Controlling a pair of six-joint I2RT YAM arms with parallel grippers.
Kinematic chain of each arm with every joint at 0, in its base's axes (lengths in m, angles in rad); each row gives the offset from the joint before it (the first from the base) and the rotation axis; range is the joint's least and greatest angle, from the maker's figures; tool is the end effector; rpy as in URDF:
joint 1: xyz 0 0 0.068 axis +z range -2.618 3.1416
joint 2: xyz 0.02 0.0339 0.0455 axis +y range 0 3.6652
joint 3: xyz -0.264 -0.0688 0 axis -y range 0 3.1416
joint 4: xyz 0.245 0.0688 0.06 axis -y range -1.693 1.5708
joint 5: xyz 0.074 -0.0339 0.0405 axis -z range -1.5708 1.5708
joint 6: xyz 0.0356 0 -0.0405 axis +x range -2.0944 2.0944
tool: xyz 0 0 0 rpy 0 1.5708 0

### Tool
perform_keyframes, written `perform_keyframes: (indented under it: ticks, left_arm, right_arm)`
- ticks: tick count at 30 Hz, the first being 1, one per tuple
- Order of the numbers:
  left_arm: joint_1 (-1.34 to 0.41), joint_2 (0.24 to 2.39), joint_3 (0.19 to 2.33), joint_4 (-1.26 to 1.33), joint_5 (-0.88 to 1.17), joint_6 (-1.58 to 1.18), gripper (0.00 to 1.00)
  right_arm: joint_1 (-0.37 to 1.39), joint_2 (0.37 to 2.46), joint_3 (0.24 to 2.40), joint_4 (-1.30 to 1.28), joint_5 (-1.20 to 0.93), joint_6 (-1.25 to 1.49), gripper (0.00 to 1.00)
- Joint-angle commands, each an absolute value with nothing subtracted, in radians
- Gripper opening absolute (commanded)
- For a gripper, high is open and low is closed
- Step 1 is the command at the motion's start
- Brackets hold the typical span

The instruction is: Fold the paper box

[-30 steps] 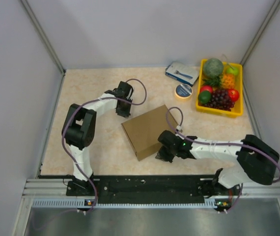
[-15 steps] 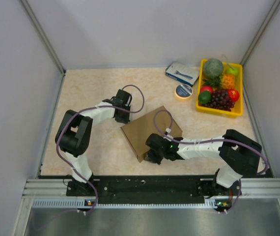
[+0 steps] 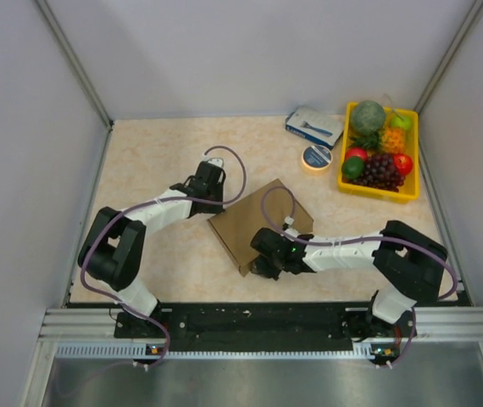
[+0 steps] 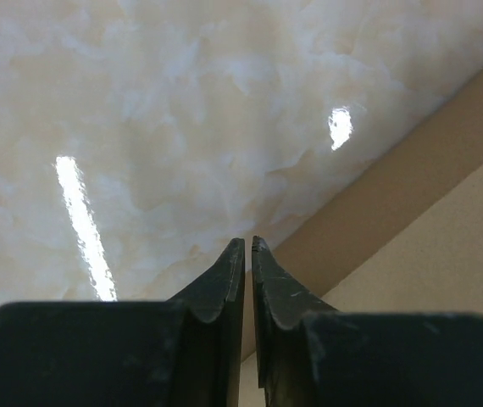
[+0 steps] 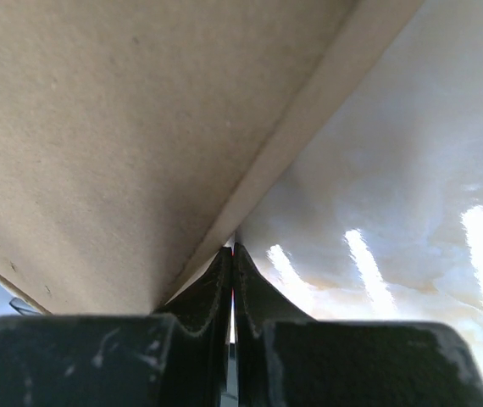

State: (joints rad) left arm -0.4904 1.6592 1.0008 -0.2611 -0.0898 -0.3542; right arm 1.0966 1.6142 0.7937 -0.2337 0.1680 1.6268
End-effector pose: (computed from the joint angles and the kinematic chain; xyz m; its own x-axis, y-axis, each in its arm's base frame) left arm 0.3016 -0.1574 0.1870 -0.8041 0.0377 -0.5933 0.1516 0.9780 -0.1434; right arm 0.1406 0.2609 0.1441 -0.8159 0.5661 -0.1175 0.4434 0.7430 0.5013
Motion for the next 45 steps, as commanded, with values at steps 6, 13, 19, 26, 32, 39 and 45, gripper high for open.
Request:
perform_keyframes:
  ticks: [6,13,19,26,32,39,45]
  left_arm:
    - [-0.531,1.617,1.014,-0.422,-0.038,-0.408,0.29]
    - [-0.532,1.625,0.98,-0.416,-0.037,-0.4,0.25]
    - [-0.532,1.588,0.946,-0.405,-0.047,-0.393,0.27]
    - [-0.506,1.531,0.943,-0.397,-0.071,-0.397,0.41]
    - [-0.505,1.511,0.917,-0.396,-0.055,-0.387,0.36]
    - [-0.506,1.49,0.867,-0.384,-0.032,-0.4,0.27]
    - [-0.531,1.479,0.83,-0.357,0.027,-0.413,0.18]
  right_arm:
    - [1.134,1.453,0.718,-0.276,0.184,1.68,0.0]
    - [1.184,1.451,0.707,-0.279,0.212,1.758,0.0]
    - [1.212,1.382,0.693,-0.372,0.23,1.757,0.0]
    - [1.253,1.362,0.7,-0.523,0.179,1.796,0.0]
    - [1.322,1.385,0.698,-0.535,0.181,1.816,0.0]
    - [1.295,1.452,0.742,-0.454,0.222,1.816,0.0]
    - [1.243,1.543,0.794,-0.345,0.21,1.792,0.0]
